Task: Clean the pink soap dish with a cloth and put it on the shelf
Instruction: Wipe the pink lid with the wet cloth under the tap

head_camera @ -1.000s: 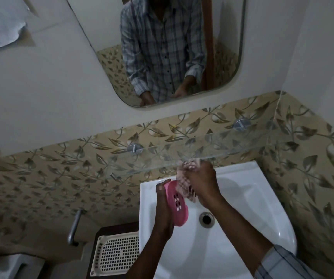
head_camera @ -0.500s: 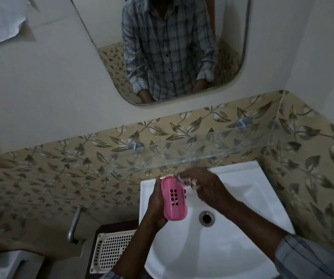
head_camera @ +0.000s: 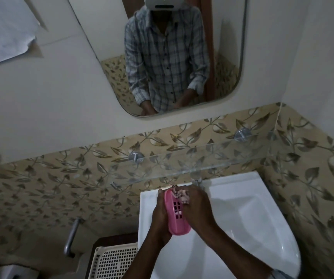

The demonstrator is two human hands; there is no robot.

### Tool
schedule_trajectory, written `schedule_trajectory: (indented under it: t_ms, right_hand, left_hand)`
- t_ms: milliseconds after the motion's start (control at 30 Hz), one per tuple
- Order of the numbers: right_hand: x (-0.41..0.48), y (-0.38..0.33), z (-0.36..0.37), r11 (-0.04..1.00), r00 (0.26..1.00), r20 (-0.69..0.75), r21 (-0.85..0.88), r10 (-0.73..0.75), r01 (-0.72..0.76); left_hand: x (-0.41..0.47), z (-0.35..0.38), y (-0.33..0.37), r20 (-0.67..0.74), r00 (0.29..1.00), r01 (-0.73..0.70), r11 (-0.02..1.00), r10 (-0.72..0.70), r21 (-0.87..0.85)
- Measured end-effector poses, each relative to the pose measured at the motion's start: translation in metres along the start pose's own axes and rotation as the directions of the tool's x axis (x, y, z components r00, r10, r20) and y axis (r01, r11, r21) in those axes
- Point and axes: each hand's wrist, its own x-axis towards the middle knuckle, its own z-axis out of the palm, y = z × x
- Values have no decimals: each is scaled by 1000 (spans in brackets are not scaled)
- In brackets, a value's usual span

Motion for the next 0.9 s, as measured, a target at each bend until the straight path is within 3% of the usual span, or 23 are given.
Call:
schedule_trajectory:
  t_ms: [33,67,100,167,267,300,333,433,467,567,600,633,700,733,767,833,900]
  right_hand:
    - [-7,-8,8,988,993,89,-124,-80,91]
    - [-12,-10,8,917,952,197,-279,-236,285]
    - [-11,-4,-2,879,869,303,-157,-391,451]
    - [-8,29,-23,648,596,321,80,-736,757]
    - [-2,38,-39,253,190,364,135,-912,958]
    - [6,38,-42,223,153,372,154,-915,963]
    - [15,33,-40,242,175,377,139,-909,960]
    - [32,31,-39,499,488,217,-3,-846,867]
    - [29,34,-34,532,530,159,-33,-833,846]
    - [7,37,-19,489,472,203,37,-858,872]
    - [8,35,-23,518,498,207,51,-842,854]
    - [12,34,-24,584,573,169,26,-802,811]
    - [17,25,-20,832,834,108,-82,-541,549]
    - [16,20,-15,926,935,107,-141,-338,351]
    - [13,15,-10,977,987,109,-169,-115,133]
    - [7,11,-2,969,961,140,-86,240,-230]
    - [1,14,1,886,877,185,57,444,-461]
  left_hand:
    - [0,2,3,18,999,50,998,-50,-46]
    - [0,1,10,52,993,112,989,-107,-97]
    - [1,-1,18,104,981,178,975,-165,-132]
    - [-2,-10,30,181,947,290,950,-266,-118]
    - [-5,-19,26,232,890,412,910,-393,-41]
    - [-7,-19,22,260,877,428,903,-405,-34]
    - [-7,-18,18,275,877,425,903,-395,-59]
    - [1,-18,14,246,918,363,909,-311,-204]
    - [4,-18,16,251,925,344,909,-285,-236]
    - [5,-20,16,265,924,337,915,-275,-224]
    - [5,-19,14,248,935,307,928,-253,-209]
    - [7,-19,12,209,954,255,950,-216,-183]
    - [10,-14,10,114,985,142,986,-131,-89]
    - [11,-10,11,77,993,91,996,-90,-12]
    - [12,-6,12,34,999,36,997,-39,75]
    - [12,1,13,-29,997,-58,979,65,197]
    - [8,8,12,-48,985,-148,955,166,256]
